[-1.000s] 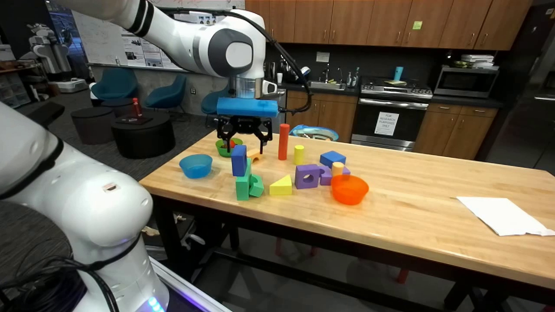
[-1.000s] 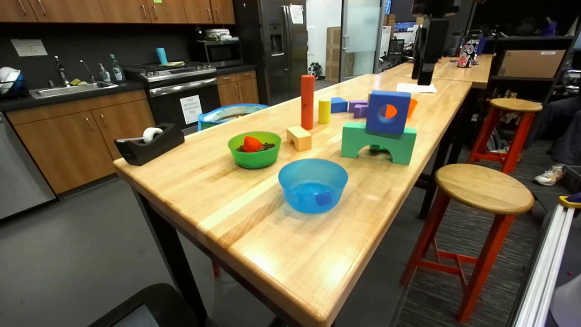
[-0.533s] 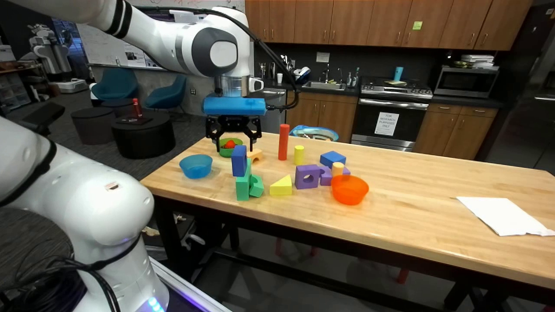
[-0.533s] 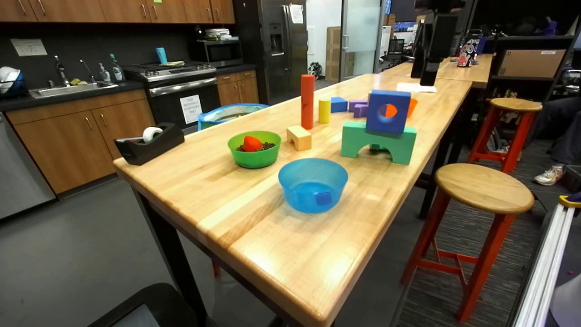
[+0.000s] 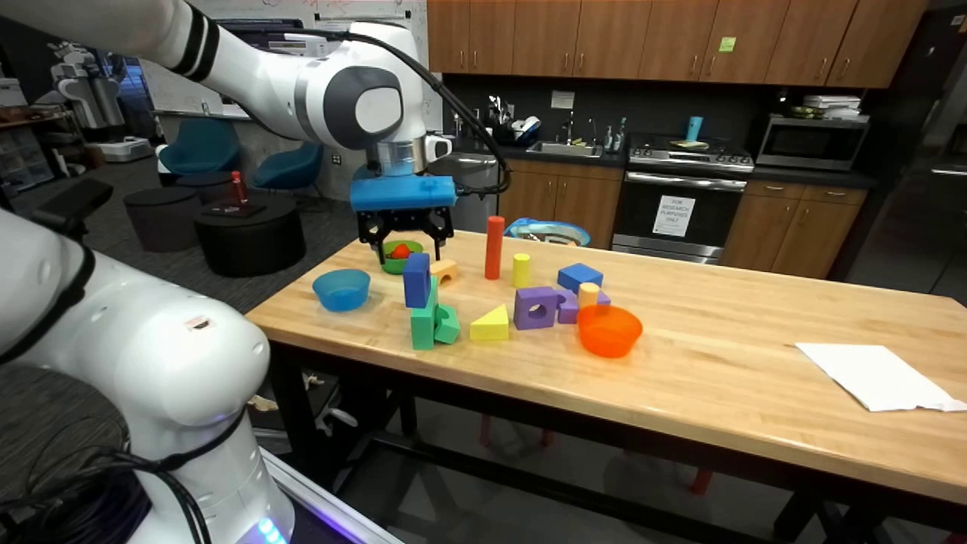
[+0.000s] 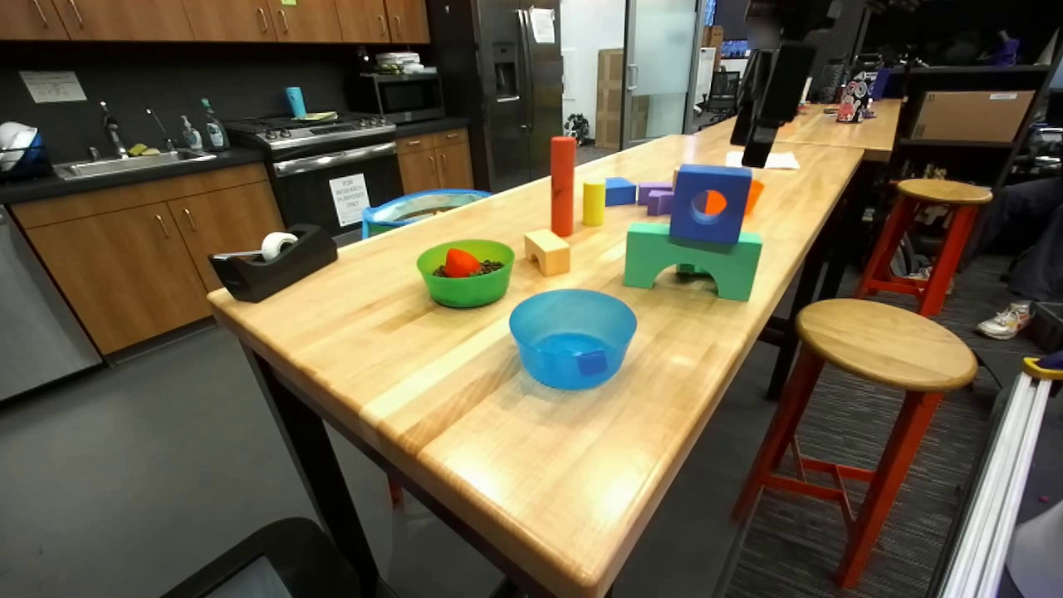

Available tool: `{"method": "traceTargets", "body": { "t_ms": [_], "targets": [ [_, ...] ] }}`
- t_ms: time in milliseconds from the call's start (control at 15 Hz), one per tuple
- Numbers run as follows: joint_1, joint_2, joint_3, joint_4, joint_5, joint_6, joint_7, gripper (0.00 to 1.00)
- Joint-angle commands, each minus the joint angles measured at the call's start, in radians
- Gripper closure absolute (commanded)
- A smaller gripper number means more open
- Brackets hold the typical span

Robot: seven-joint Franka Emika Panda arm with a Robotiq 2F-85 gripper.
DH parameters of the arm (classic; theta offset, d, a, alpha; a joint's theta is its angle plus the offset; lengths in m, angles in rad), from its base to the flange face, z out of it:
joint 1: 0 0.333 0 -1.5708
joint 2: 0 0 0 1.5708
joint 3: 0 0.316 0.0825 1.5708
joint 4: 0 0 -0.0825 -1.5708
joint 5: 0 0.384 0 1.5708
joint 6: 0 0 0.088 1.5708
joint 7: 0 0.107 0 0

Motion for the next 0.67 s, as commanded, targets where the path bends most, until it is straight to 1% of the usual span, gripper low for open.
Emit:
{"method": "traceTargets", "body": {
  "t_ms": [0, 600],
  "targets": [
    [0.012, 0.013, -0.004, -0.011, 0.006, 0.061, 0.032, 0.0],
    [0.016, 0.083, 0.002, 0.006, 0.004, 0.073, 0.077, 0.0]
  ]
}}
